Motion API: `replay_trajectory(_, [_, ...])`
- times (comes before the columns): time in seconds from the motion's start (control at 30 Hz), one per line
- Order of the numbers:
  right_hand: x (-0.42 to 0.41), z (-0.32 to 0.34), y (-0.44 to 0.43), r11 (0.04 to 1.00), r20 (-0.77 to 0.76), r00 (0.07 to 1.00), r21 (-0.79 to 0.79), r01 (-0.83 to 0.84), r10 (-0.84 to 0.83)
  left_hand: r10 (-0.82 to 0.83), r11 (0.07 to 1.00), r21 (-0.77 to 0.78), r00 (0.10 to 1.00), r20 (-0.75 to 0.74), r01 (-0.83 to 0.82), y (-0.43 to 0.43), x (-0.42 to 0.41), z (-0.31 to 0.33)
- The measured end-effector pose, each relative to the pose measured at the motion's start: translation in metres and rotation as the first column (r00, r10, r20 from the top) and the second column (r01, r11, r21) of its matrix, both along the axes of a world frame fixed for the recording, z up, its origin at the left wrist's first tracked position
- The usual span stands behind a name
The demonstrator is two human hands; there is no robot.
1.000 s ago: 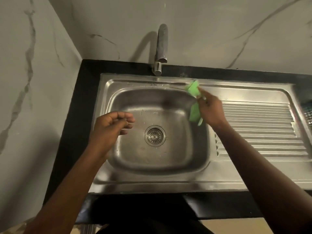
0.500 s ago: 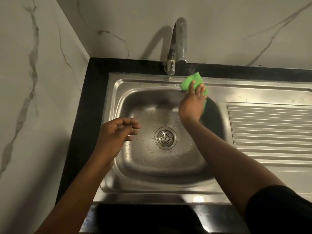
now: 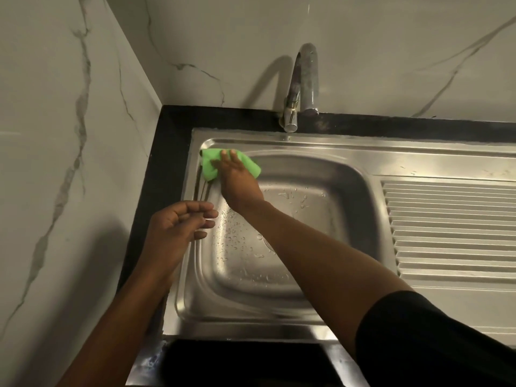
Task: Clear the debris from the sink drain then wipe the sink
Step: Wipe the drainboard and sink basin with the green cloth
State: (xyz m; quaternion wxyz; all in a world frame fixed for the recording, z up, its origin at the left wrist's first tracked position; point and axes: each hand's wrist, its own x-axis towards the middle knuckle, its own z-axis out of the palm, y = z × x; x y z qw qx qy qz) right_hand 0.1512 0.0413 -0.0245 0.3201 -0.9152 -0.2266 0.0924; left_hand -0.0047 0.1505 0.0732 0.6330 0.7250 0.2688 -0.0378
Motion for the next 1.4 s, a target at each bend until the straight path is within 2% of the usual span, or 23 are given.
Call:
replay_trajectory(0.13, [0.005,0.016,-0.001,0.979,-0.212,0.975,0.178,0.1,-0.061,0.005,1.0,-0.003,1.0,0.031,-0.005,-0.001,-0.001,0.007])
replay_trajectory(0.2, [0.005,0.021,-0.014,0.957,-0.337,0.941,0.262,0.128,-0.033,0.012,1.0,-0.021,0.999,0.046,-0.011,-0.001,-0.002,0.011])
replay_trajectory(0.33, [-0.007,0.025,-0.053,0.8,-0.583,0.798,0.398,0.448,-0.157,0.027,0.999,-0.048,0.998,0.056,-0.025,-0.002,-0.007,0.011])
replay_trajectory(0.4, [-0.005,0.026,-0.079,0.693,-0.604,0.741,0.399,0.6,-0.293,0.031,0.998,-0.049,0.998,0.049,-0.029,-0.002,-0.01,0.01])
replay_trajectory(0.47, [0.001,0.028,-0.108,0.54,-0.616,0.672,0.428,0.724,-0.412,0.03,0.999,-0.044,0.999,0.04,-0.029,-0.001,-0.012,0.009])
replay_trajectory(0.53, [0.011,0.029,-0.135,0.444,-0.533,0.617,0.428,0.787,-0.579,0.033,0.999,-0.043,0.999,0.035,-0.032,-0.001,-0.014,0.007])
replay_trajectory(0.57, [0.016,0.028,-0.146,0.44,-0.443,0.591,0.401,0.803,-0.674,0.034,0.999,-0.041,0.999,0.033,-0.033,0.0,-0.015,0.006])
replay_trajectory(0.63, [0.026,0.025,-0.159,0.489,-0.258,0.582,0.344,0.801,-0.771,0.039,0.998,-0.046,0.999,0.026,-0.038,0.001,-0.016,0.005])
replay_trajectory(0.67, [0.032,0.023,-0.16,0.552,-0.176,0.612,0.296,0.78,-0.771,0.042,0.998,-0.051,0.999,0.024,-0.041,0.002,-0.016,0.004])
replay_trajectory(0.73, [0.043,0.017,-0.151,0.699,-0.021,0.706,0.127,0.704,-0.708,0.046,0.997,-0.058,0.999,0.023,-0.044,0.004,-0.017,0.002])
replay_trajectory(0.8, [0.049,0.011,-0.13,0.778,0.062,0.777,-0.008,0.629,-0.627,0.05,0.996,-0.069,0.998,0.024,-0.049,0.005,-0.018,0.001])
replay_trajectory(1.0, [0.048,0.01,-0.062,0.784,0.07,0.792,-0.117,0.61,-0.606,0.049,0.996,-0.069,0.999,-0.011,-0.049,0.009,-0.023,-0.007])
replay_trajectory(1.17, [0.033,0.012,-0.008,0.879,0.101,0.901,-0.195,0.434,-0.422,0.037,0.998,-0.048,0.999,-0.036,-0.039,0.011,-0.024,-0.01])
replay_trajectory(1.27, [0.03,0.012,0.02,0.937,0.078,0.964,-0.227,0.265,-0.253,0.051,0.998,-0.042,0.998,-0.03,-0.052,0.013,-0.023,-0.006])
replay_trajectory(1.4, [0.037,0.015,0.042,0.972,-0.004,0.992,-0.2,0.121,-0.124,0.072,0.997,-0.028,0.997,-0.03,-0.073,0.013,-0.024,-0.001])
